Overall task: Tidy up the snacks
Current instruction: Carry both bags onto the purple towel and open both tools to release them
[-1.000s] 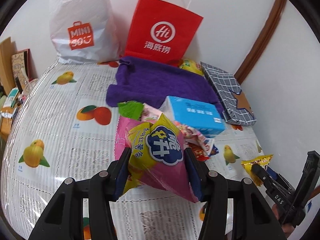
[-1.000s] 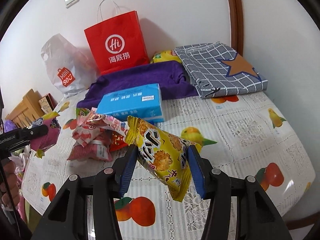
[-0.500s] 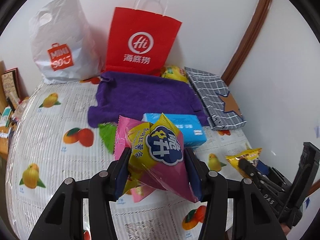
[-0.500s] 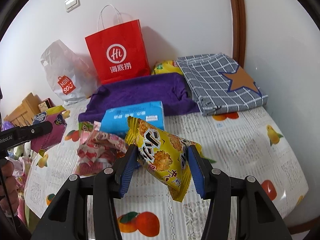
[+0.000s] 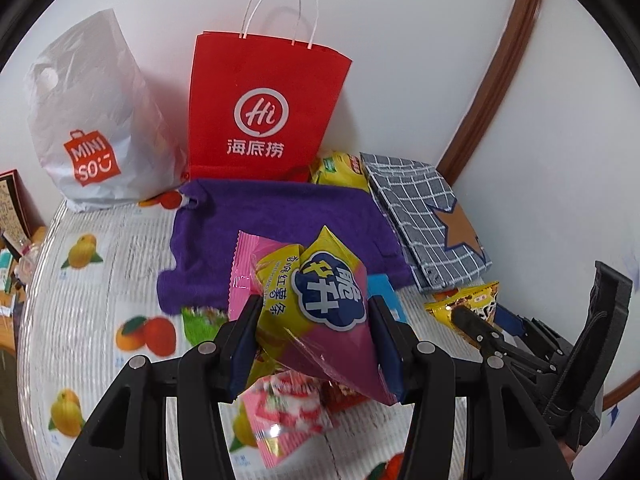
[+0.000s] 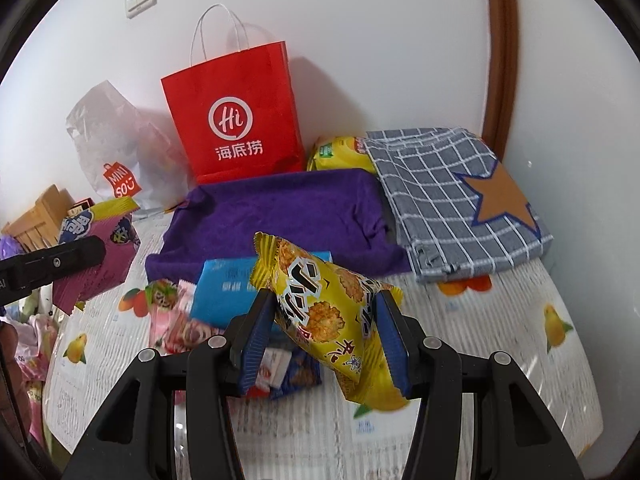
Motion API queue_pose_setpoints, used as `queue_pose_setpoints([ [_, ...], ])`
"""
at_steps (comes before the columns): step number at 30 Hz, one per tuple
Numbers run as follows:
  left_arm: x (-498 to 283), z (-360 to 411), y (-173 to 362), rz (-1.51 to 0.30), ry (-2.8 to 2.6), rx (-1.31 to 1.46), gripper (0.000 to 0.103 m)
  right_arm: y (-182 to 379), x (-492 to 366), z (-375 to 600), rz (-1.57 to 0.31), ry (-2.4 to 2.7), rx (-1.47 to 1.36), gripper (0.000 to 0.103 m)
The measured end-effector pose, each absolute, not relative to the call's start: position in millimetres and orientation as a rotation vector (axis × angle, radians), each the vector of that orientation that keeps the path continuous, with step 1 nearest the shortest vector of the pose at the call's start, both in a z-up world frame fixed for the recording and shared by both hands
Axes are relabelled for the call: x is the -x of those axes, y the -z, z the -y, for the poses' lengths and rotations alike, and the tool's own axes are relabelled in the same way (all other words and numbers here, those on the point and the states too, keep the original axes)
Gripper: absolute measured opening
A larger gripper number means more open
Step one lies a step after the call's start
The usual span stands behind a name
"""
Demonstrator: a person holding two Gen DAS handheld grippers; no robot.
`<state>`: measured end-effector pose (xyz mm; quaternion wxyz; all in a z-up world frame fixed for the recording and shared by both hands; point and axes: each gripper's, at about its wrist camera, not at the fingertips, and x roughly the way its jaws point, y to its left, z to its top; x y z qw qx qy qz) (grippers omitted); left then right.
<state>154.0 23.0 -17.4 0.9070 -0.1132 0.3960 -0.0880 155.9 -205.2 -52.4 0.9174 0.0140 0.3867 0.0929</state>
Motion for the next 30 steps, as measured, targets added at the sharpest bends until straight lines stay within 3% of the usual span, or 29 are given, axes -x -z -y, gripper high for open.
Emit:
queue_pose_setpoints([
  [14, -210.5, -41.7, 18.4, -0.834, 0.155, 0.215, 0.05, 14.2, -231.8, 195.8, -0.735, -0.269, 0.017, 0.051],
  [30, -275.4, -66.1, 31.0, -0.839, 0.116, 0.255, 0.05, 35.9, -298.0, 178.3, -0.753, -0.274, -0.008, 0.051],
])
